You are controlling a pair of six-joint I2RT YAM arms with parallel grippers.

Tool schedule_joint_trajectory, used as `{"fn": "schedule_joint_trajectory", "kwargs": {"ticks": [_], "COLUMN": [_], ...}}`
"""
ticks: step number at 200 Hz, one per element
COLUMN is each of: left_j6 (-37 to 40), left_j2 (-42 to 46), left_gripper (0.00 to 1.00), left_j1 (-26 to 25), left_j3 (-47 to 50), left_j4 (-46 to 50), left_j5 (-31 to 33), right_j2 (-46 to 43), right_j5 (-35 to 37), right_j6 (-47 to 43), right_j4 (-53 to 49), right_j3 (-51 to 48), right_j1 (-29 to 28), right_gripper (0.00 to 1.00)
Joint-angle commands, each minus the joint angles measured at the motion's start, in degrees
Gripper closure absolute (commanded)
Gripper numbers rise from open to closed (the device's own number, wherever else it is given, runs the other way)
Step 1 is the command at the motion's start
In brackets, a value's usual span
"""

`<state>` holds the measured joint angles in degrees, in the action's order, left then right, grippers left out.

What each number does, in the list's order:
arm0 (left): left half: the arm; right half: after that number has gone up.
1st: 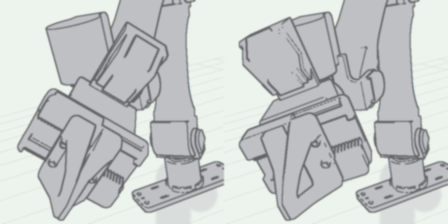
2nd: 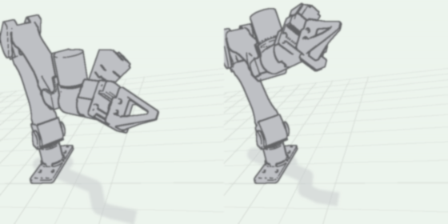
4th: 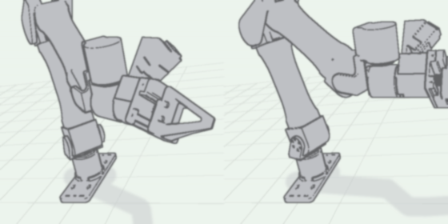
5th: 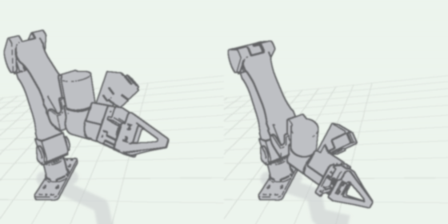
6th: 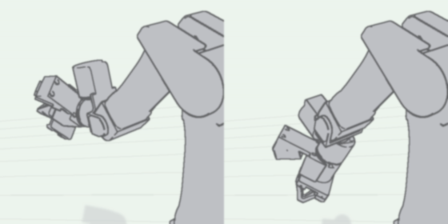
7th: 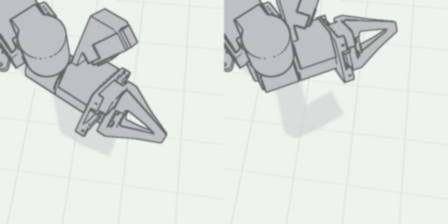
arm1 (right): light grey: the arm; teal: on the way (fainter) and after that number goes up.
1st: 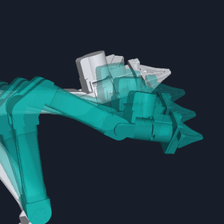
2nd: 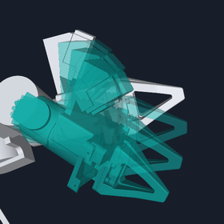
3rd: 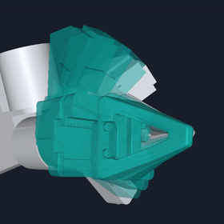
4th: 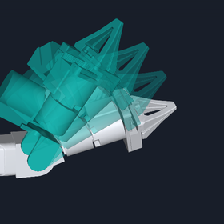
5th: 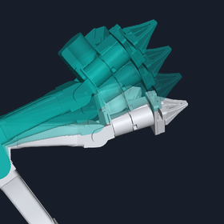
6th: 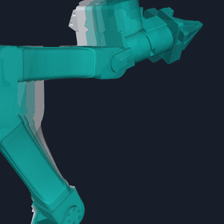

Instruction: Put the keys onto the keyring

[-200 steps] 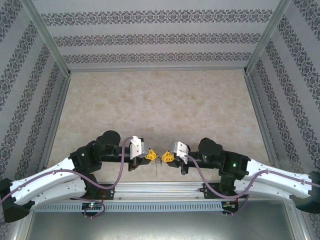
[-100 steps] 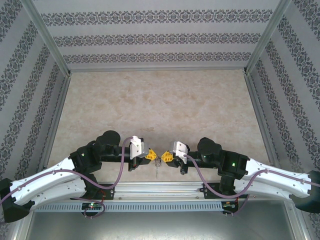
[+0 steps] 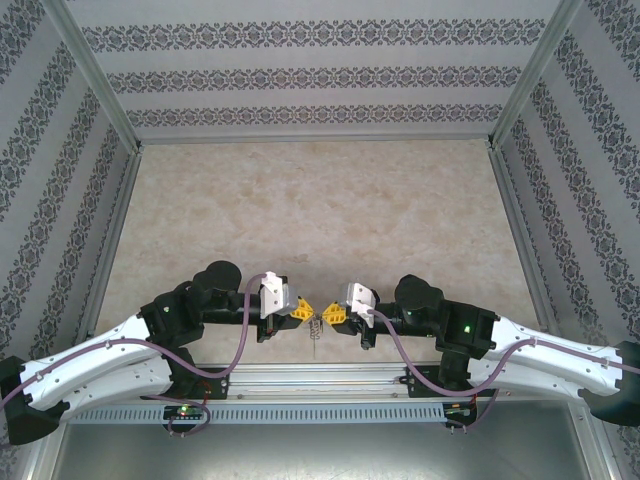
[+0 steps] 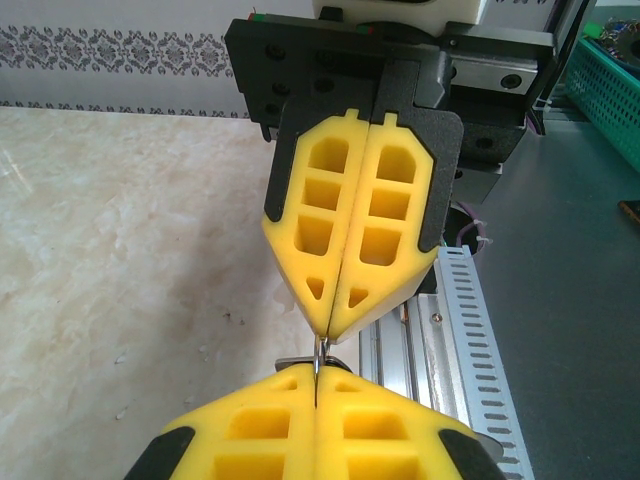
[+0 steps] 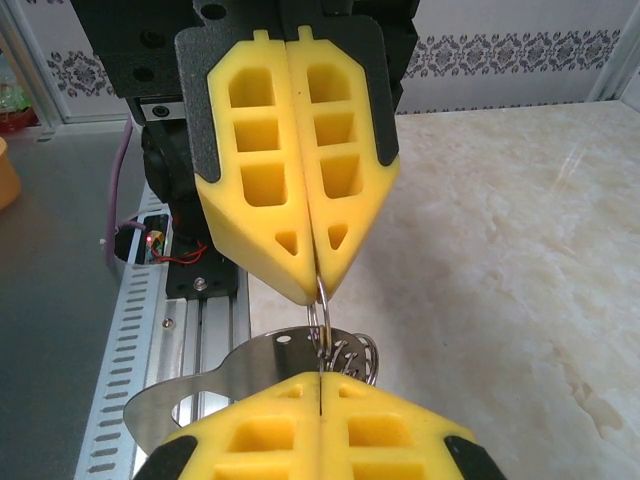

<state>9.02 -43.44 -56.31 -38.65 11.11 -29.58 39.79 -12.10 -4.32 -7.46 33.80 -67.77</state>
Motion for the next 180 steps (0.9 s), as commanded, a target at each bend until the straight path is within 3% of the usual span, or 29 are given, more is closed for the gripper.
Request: {"fn": "schedule_joint_trajectory", "kwargs": {"ticks": [1, 180], "left_j6": [0.5, 0.4], "left_j2": [-0.3, -1.4], "left_gripper": [1.0, 1.0], "left_j1": [-0.6, -0.6], "left_j3": [-1.0, -1.2], "left_j4": [-2.7, -2.7], "left_j5": [-0.6, -0.4], "right_j2": [-0.4, 0.1], "right_j5": [-1.7, -3.5], "right_j6": [0.0, -0.4], "right_j4": [2.3, 4.7], "right_j3": [2.0, 2.2], "right_j1": [-0.3, -0.2], "right_gripper": [1.0, 1.0]}}
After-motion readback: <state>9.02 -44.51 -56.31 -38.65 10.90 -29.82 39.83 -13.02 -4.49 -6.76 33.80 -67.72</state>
